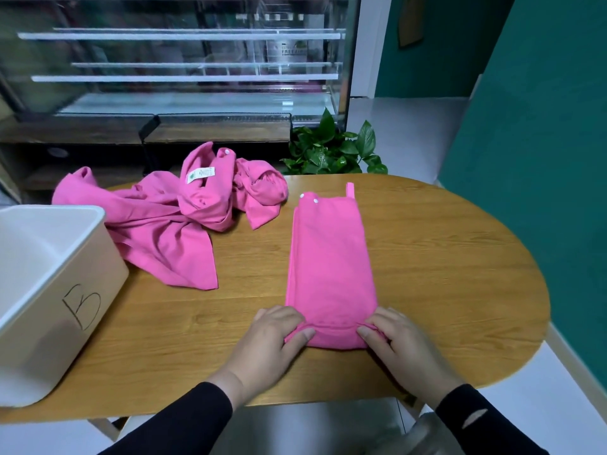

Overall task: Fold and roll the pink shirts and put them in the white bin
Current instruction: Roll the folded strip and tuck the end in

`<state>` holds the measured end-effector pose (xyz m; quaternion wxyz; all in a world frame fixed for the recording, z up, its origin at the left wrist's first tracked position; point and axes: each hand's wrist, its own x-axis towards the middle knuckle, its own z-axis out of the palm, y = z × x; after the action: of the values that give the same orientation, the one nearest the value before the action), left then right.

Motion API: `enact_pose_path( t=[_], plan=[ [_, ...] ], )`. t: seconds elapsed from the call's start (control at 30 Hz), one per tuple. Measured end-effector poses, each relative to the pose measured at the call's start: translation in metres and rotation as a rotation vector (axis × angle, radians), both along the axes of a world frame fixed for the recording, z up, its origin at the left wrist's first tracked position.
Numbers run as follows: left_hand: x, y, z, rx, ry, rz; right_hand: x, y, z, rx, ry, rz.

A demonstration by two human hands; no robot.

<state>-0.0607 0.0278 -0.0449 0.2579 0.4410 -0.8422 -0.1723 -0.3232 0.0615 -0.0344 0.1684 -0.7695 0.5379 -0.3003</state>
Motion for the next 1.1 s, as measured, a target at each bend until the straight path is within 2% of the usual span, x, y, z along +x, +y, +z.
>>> enact_pose_path(
  t=[0.13,0.2,0.27,0.37,0.43,0.5,0.57,0.63,0.77,0.87,0.97,1.1],
  plan=[
    [-0.005,-0.008,-0.002,0.154,0.18,0.109,0.004,-0.002,0.003,0.055,-0.089,-0.118],
    [-0.009,-0.01,0.0,0.233,0.236,0.164,0.007,-0.002,0.001,-0.018,-0.045,-0.111],
    [-0.012,-0.011,0.003,0.215,0.226,0.157,0.011,-0.002,-0.002,-0.081,0.022,-0.103],
    [-0.012,-0.01,0.0,0.113,0.157,0.114,0.012,-0.003,-0.009,-0.173,0.123,-0.099],
    [-0.012,-0.008,-0.003,0.008,0.163,0.141,0.011,-0.006,-0.013,-0.197,0.123,-0.091],
    [-0.013,-0.004,-0.005,-0.228,0.078,0.166,0.009,-0.009,-0.015,-0.192,0.093,-0.087],
    [-0.013,0.004,-0.006,-0.458,-0.036,0.04,0.009,-0.011,-0.015,-0.181,0.07,-0.088],
    [-0.01,0.01,-0.005,-0.541,-0.133,-0.111,0.009,-0.012,-0.017,-0.16,0.046,-0.091],
    [-0.002,0.013,-0.005,-0.436,-0.27,-0.12,0.008,-0.013,-0.019,-0.164,0.081,-0.109],
    [-0.004,0.012,-0.003,-0.364,-0.306,-0.089,0.013,-0.006,-0.013,-0.287,0.217,-0.139],
    [-0.008,0.011,-0.004,-0.341,-0.319,-0.058,0.011,0.001,-0.015,-0.387,0.261,-0.042],
    [-0.011,0.008,-0.003,-0.323,-0.264,-0.031,0.006,0.003,-0.019,-0.292,0.314,-0.017]
  ],
)
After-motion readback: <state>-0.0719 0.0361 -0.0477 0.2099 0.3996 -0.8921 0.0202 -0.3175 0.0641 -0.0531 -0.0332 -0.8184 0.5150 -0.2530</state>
